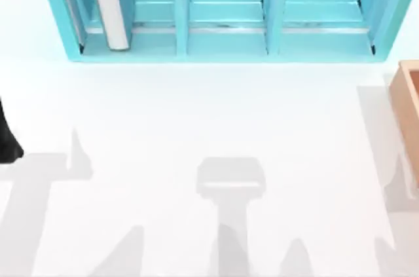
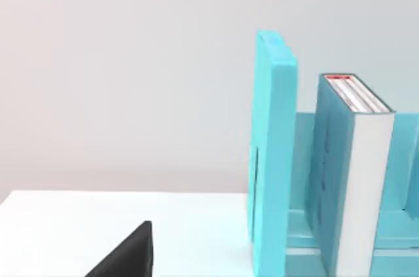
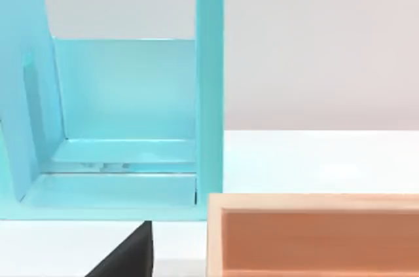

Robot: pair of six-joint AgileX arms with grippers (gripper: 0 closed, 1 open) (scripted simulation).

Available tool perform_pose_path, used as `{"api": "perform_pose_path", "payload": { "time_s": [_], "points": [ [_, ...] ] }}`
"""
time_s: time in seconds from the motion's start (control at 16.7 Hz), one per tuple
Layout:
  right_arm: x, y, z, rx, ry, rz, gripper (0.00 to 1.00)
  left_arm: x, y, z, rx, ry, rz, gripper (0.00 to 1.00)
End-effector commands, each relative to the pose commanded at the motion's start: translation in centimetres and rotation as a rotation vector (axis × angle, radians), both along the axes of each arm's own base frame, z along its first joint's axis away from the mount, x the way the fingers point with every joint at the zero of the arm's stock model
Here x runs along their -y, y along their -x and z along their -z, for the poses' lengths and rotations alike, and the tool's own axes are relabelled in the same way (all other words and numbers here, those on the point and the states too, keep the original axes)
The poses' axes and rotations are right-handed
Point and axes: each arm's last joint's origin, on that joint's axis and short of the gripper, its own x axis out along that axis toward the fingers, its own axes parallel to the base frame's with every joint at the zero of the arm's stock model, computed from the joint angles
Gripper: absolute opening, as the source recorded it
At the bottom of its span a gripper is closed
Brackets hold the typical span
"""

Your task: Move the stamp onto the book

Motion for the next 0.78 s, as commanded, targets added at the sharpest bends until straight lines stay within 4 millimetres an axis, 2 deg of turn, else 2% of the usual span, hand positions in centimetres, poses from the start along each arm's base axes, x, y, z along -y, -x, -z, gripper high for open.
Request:
{"api": "perform_pose_path", "payload": {
  "time_s": [0.18,0.36,0.54,0.78],
  "points": [
    [0.0,0.0,0.0,0.0,0.0,0.0,1.0,0.8,-3.6,-1.8,-0.014,0.006,0.006,1.0],
    [0.0,0.0,0.0,0.0,0.0,0.0,1.0,2.3,-8.6,-1.8,-0.051,0.006,0.012,1.0],
    [0.0,0.0,0.0,0.0,0.0,0.0,1.0,4.3,-13.8,0.5,-0.097,-0.001,0.019,1.0],
    [0.0,0.0,0.0,0.0,0.0,0.0,1.0,7.1,-19.0,5.9,-0.145,-0.014,0.027,1.0]
  ]
}}
